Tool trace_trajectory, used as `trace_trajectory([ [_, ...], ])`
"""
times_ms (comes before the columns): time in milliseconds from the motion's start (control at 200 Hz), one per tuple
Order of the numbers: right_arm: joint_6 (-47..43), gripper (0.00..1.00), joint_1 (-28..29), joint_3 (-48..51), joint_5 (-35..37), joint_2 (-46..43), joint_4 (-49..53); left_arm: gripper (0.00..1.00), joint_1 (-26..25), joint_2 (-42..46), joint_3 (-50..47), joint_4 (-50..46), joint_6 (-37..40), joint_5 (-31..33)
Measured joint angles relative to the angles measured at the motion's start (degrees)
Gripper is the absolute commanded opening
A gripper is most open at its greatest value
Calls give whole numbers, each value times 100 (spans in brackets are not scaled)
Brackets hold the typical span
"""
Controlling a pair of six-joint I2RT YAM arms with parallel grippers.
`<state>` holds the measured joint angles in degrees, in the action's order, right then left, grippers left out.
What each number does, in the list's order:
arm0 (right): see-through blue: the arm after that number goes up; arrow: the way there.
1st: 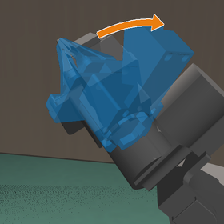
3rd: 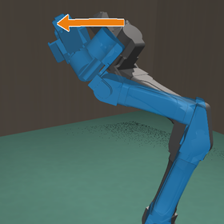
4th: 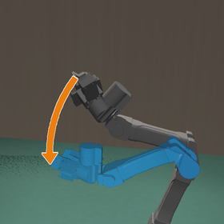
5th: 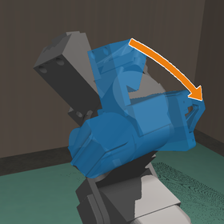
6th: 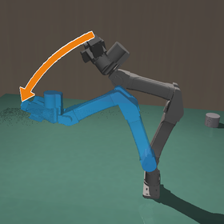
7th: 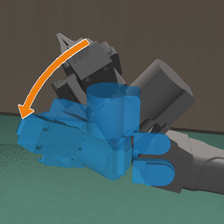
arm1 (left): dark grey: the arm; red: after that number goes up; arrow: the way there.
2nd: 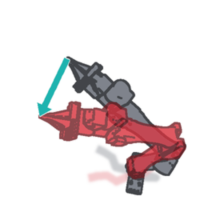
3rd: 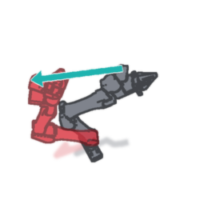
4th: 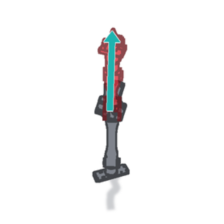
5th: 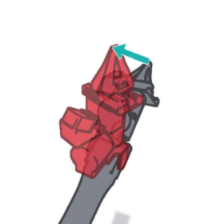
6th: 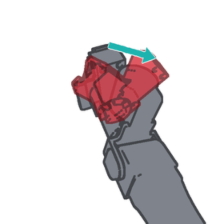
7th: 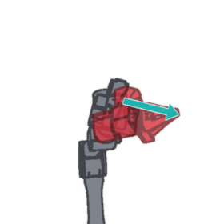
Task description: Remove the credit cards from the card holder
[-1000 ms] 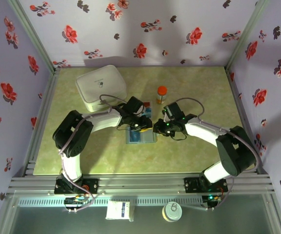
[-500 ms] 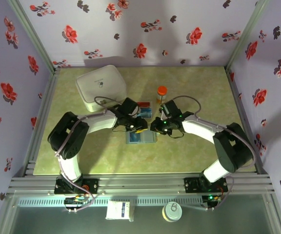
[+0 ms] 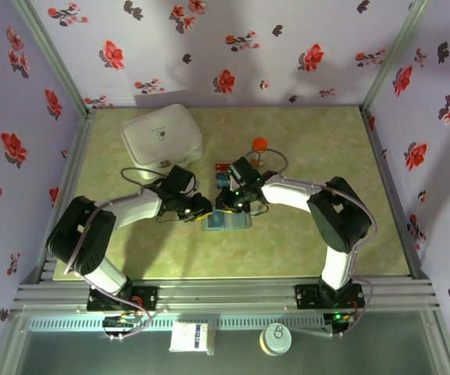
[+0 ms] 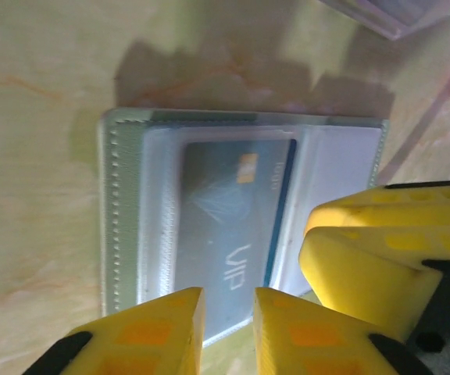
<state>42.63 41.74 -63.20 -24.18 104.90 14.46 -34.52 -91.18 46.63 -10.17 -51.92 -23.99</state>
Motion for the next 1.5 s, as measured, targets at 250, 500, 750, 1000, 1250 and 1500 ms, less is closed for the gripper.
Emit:
trace_trajectory([
  [250,48,25,11,0,-4,22,-2,8,22,-114,2,55,90,-2],
  [500,92,25,11,24,-4,22,-15,1,33,-350,9,37,219,63],
  [750,94,24,11,74,-7,81,-48,0,46,-404,90,-35,326,133],
  [1000,96,24,11,140,-50,157,-105,0,46,-409,90,-28,323,131],
  [1250,146,20,13,144,-175,197,-205,0,46,-409,90,-22,323,127],
  [1500,155,20,11,166,-284,282,-378,0,46,-409,90,-13,321,127],
])
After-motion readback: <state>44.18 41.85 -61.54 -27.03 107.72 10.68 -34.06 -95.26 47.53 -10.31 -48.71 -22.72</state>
